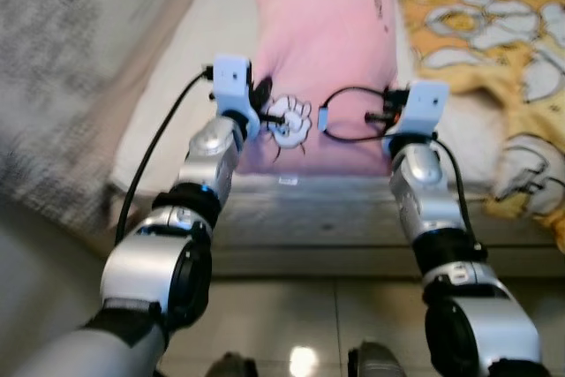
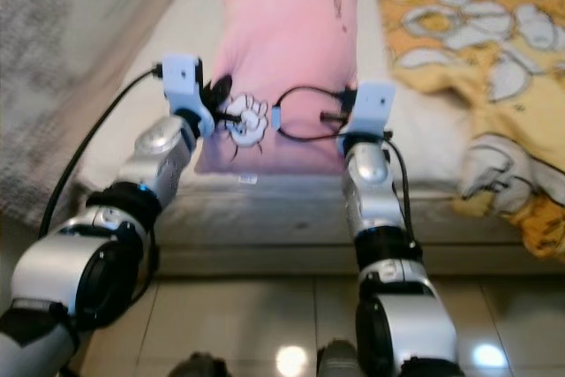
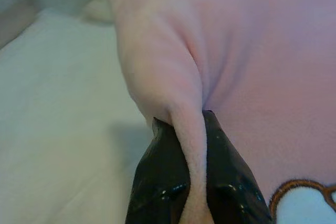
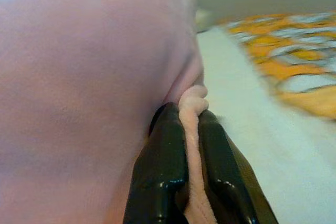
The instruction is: Clean up the room
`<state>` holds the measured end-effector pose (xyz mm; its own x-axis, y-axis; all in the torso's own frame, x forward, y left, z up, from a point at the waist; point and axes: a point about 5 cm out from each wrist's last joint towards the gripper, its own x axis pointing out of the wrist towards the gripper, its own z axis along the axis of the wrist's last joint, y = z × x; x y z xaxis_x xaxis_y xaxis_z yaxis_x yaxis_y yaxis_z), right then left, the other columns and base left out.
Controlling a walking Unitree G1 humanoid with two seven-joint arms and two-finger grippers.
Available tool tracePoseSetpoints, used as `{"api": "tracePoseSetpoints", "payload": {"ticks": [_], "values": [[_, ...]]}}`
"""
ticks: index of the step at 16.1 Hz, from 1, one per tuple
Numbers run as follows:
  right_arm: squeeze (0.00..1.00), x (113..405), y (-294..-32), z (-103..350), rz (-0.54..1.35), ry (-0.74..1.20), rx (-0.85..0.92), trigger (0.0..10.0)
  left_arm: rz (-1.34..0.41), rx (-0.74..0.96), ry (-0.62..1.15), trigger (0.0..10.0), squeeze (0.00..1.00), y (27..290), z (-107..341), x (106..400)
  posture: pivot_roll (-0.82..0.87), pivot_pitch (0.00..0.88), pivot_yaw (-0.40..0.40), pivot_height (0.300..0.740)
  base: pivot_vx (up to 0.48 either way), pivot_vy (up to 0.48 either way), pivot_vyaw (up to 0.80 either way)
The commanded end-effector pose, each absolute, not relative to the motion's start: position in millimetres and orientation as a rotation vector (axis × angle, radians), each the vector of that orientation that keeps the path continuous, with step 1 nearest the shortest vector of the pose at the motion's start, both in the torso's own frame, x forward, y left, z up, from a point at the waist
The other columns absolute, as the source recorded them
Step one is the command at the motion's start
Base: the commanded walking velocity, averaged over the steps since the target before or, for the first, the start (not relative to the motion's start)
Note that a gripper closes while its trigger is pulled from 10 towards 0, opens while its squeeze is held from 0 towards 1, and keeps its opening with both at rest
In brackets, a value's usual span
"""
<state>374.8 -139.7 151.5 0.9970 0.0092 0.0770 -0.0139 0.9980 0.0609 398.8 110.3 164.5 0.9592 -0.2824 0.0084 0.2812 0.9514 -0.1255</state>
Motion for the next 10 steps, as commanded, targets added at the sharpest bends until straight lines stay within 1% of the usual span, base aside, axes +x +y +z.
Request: {"api": "tracePoseSetpoints", "payload": {"ticks": [1,3,5,8,9,10], "values": [[0.0,375,-146,159,0.011,-0.105,0.038,10.0,-0.237,-0.152,-0.005,10.0,0.0,117,167,400,-0.22,0.0,0.062,0.723,0.0,0.0,0.0],[0.0,375,-157,158,-0.004,-0.086,0.023,10.0,-0.251,-0.17,-0.024,10.0,0.0,108,167,398,-0.24,0.0,0.048,0.723,0.0,0.0,0.0],[0.0,376,-169,163,-0.026,-0.099,-0.001,10.0,-0.296,-0.129,-0.038,10.0,0.0,92,168,396,-0.26,0.0,0.06,0.723,0.0,0.0,0.0],[0.0,376,-178,168,-0.075,-0.106,0.012,10.0,-0.369,-0.104,-0.02,10.0,0.0,74,165,392,-0.26,0.002,0.077,0.723,0.0,0.0,0.0],[0.0,377,-178,169,-0.076,-0.107,0.012,10.0,-0.376,-0.094,-0.019,10.0,0.0,73,165,392,-0.26,0.002,0.077,0.723,0.0,0.0,0.0],[0.0,381,-175,172,-0.073,-0.105,0.015,10.0,-0.355,-0.088,-0.026,10.0,0.0,80,166,393,-0.2,0.0,0.047,0.723,0.0,0.0,0.0]]}}
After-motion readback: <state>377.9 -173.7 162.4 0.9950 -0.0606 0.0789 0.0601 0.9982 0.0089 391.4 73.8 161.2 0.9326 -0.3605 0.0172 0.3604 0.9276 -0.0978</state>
